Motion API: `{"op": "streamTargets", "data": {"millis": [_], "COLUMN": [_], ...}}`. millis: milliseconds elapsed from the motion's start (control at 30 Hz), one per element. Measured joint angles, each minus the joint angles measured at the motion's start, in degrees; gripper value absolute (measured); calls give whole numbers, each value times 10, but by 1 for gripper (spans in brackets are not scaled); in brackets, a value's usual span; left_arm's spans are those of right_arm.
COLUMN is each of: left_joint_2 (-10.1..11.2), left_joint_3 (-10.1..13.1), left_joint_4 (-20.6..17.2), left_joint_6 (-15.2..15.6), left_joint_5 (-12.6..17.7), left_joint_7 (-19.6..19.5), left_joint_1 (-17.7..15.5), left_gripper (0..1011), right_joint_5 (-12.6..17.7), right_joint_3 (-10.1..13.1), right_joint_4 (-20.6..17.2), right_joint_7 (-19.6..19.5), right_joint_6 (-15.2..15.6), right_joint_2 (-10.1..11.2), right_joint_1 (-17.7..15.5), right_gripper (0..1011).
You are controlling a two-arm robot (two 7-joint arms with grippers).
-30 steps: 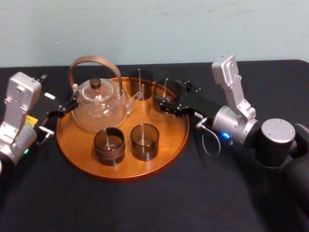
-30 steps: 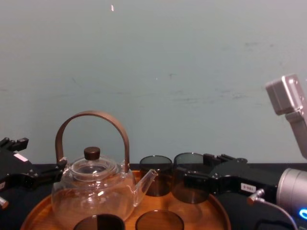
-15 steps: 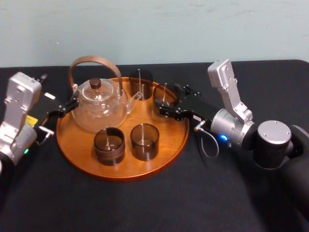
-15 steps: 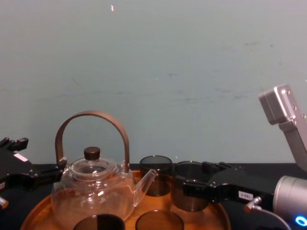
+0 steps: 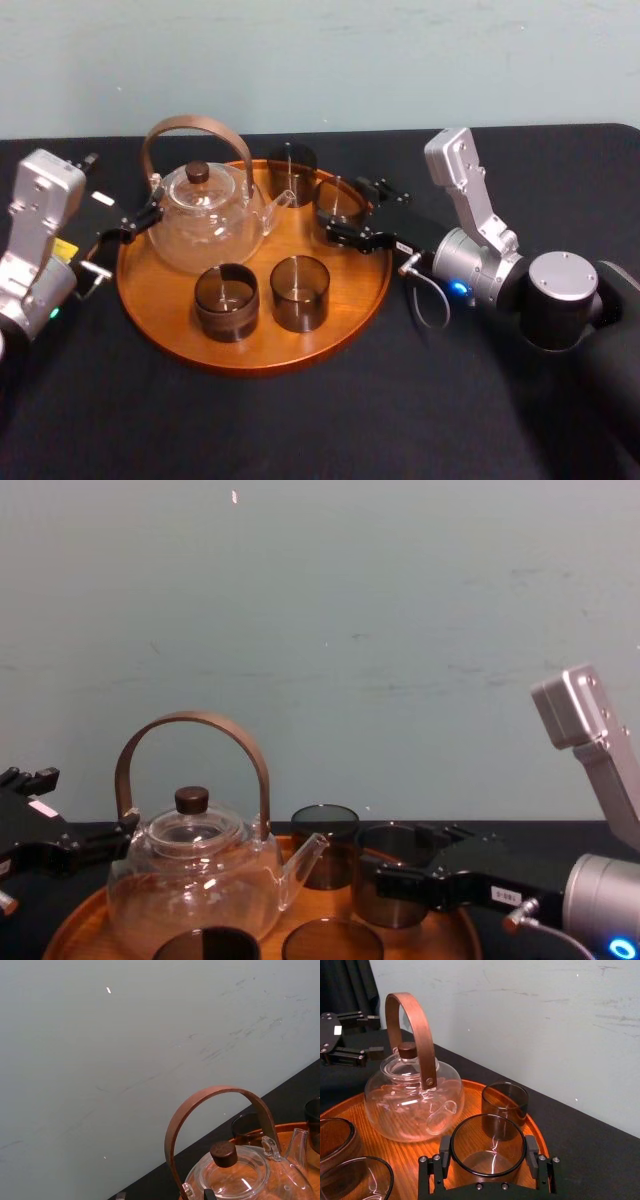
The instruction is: Pick up the glass from the table and place it on the tray.
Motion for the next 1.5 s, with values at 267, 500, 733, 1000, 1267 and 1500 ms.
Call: {"op": "streamTargets", "data": {"millis": [267, 500, 733, 1000, 1267, 1500], "left_joint_2": [0, 0, 0, 0, 0, 0], "left_joint_3": [0, 0, 0, 0, 0, 0], "left_joint_4": [0, 0, 0, 0, 0, 0], "left_joint_6": [0, 0, 0, 0, 0, 0], "left_joint_5": [0, 0, 0, 0, 0, 0], "left_joint_7": [0, 0, 0, 0, 0, 0], "left_joint_1": [0, 0, 0, 0, 0, 0], "left_gripper": [1010, 1010, 1010, 1010, 1009, 1009], "right_joint_5": [-3, -6, -5, -5, -5, -4], "right_joint_3": [-2, -3, -3, -3, -2, -2], "right_joint_4": [4, 3, 3, 3, 3, 3], "right_joint_7": [2, 2, 2, 2, 2, 2], "right_joint_6": [-1, 1, 1, 1, 1, 1], "right_joint_2": [-1, -1, -1, -1, -1, -1], "right_joint_1": [2, 2, 1, 1, 1, 1], "right_gripper": [899, 900, 900, 913, 1002, 1002]}}
